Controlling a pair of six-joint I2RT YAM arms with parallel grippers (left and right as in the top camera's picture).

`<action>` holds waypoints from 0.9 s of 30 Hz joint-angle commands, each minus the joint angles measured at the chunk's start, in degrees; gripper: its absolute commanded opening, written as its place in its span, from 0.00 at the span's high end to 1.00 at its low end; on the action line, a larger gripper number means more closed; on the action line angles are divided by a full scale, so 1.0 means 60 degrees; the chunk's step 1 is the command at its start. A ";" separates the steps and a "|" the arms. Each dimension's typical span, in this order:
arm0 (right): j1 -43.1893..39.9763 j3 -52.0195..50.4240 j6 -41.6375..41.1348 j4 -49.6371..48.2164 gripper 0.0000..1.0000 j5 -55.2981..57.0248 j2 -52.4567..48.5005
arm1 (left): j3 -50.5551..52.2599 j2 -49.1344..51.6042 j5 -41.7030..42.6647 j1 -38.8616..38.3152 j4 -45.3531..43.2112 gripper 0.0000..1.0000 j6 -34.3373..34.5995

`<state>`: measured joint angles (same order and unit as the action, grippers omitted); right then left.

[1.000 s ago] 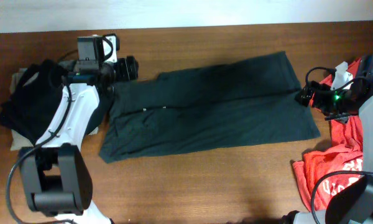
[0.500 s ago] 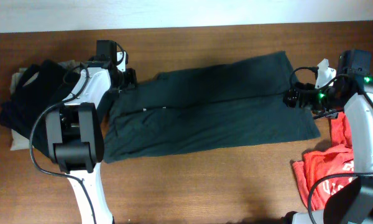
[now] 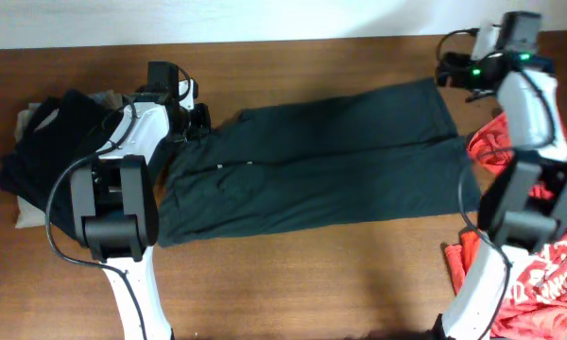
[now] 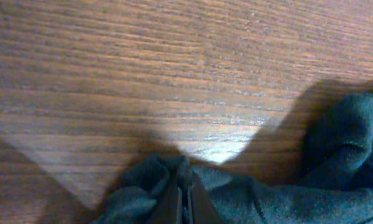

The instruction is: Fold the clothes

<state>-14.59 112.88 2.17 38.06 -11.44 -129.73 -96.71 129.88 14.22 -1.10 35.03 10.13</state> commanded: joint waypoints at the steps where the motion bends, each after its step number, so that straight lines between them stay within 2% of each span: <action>1: 0.0517 0.0135 0.0029 -0.1508 0.01 0.0029 -0.1264 | -0.0087 0.0018 0.0208 -0.0047 0.0029 0.99 0.0091; 4: 0.0863 0.0135 -0.0189 -0.2743 0.01 0.0350 -0.2138 | -0.0087 0.0018 0.0204 -0.0047 0.0062 0.99 0.0087; 9: 0.1082 0.0131 -0.0452 -0.3246 0.04 0.1545 -0.2659 | -0.0087 0.0018 0.0175 -0.0047 0.0109 1.00 0.0087; 11: 0.1122 0.0131 -0.0554 -0.3111 0.49 0.1563 -0.2677 | -0.0087 0.0018 0.0178 -0.0047 0.0120 0.99 0.0087; 12: 0.1137 0.0131 -0.0554 -0.3034 0.64 0.1566 -0.2677 | -0.0087 0.0018 0.0178 -0.0047 0.0135 0.99 0.0087; 13: 0.1133 0.0131 -0.0554 -0.2823 0.88 0.1566 -0.2677 | -0.0087 0.0018 0.0178 -0.0047 0.0178 0.99 0.0087; 14: 0.1133 0.0131 -0.0557 -0.2616 0.96 0.1650 -0.2677 | -0.0087 0.0018 0.0178 -0.0047 0.0211 1.00 0.0087; 18: 0.1100 0.0175 -0.0973 -0.1526 0.96 0.2659 -0.2095 | -0.0087 -0.0025 0.0178 -0.0047 0.0219 1.00 0.0087; 22: 0.1100 0.0262 -0.0973 -0.0259 0.96 0.3432 -0.0288 | -0.0087 -0.1311 0.0178 -0.0040 0.0528 0.99 0.0087; 24: 0.1096 0.0262 -0.0973 0.1257 0.96 0.4175 0.0678 | -0.0087 -0.2320 0.0182 -0.0040 0.1778 0.99 0.0095; 27: 0.1096 0.0262 -0.0965 0.3151 0.96 0.4575 0.1027 | -0.0087 -0.3187 0.0189 -0.0040 0.3708 1.00 0.0095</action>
<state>-8.19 114.50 -3.05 52.58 11.75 -125.05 -96.95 114.87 14.85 -1.21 52.38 10.33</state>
